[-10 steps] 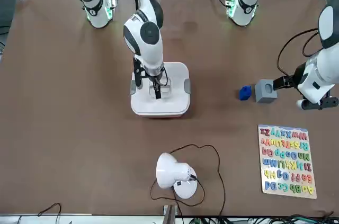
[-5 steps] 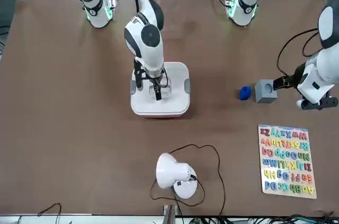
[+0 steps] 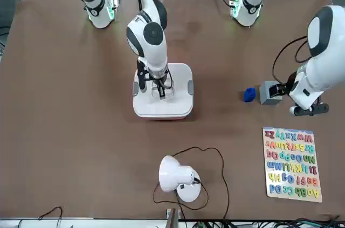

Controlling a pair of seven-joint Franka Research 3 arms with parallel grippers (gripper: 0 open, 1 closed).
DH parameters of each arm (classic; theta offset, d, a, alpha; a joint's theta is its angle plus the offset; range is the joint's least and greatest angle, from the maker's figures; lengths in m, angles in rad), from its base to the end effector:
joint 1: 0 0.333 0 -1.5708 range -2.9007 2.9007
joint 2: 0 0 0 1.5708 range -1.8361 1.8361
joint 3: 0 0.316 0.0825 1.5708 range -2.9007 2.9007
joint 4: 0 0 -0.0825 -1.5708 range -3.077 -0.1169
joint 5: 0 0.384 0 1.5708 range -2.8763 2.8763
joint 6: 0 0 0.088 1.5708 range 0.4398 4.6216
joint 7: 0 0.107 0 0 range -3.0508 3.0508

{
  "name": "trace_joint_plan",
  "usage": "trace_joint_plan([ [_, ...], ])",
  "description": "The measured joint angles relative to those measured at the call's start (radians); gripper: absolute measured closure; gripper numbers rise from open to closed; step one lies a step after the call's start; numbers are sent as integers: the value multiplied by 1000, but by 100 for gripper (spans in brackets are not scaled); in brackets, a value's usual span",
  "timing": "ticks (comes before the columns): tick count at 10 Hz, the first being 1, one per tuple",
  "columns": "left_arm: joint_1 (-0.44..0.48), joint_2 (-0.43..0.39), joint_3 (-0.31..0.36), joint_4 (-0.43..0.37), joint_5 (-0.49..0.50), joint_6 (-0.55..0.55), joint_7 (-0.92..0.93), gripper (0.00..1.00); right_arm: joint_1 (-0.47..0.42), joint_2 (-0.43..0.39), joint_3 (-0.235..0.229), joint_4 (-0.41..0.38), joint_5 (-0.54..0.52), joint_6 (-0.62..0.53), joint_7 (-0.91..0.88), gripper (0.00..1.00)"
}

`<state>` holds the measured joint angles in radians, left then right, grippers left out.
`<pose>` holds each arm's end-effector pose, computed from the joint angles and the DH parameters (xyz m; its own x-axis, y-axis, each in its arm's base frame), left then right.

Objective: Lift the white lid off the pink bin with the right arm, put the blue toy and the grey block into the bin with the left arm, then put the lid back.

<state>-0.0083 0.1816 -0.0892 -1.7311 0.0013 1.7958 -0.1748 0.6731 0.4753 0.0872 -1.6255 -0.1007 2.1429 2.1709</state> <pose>0.5999 -0.0556 0.4618 0.9902 0.0772 -0.1167 0.0771 -0.9970 -0.0055 0.5032 0.4626 0.3511 0.2005 -0.9796 0.0144 -0.9776 -0.2010 -0.0624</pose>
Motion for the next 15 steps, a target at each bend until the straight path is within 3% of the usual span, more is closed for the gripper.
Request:
trace_joint_plan([
  [1, 0, -7, -1, -51, 0, 44, 0, 14, 1, 3, 0, -1, 0, -2, 0, 53],
  [3, 0, -26, -3, -123, 0, 97, -1, 14, 1, 6, 0, -2, 1, -4, 1, 87],
  [4, 0, -37, -4, -150, 0, 117, -1, 14, 1, 6, 1, -1, 2, -11, 5, 92],
  [7, 0, -51, -5, -188, 0, 143, -1, 14, -10, 3, 3, 21, 15, -39, -16, 92],
  [10, 0, -51, -10, -219, 0, 160, -1, 14, -79, -40, -8, 143, 69, -191, -172, 92],
  [13, 1, -52, -31, -318, 0, 262, -18, 14, -183, -68, -12, 243, 114, -368, -359, 92],
  [15, 1, -58, -63, -440, 0, 404, -40, 14, -252, -69, -16, 256, 114, -419, -499, 92],
])
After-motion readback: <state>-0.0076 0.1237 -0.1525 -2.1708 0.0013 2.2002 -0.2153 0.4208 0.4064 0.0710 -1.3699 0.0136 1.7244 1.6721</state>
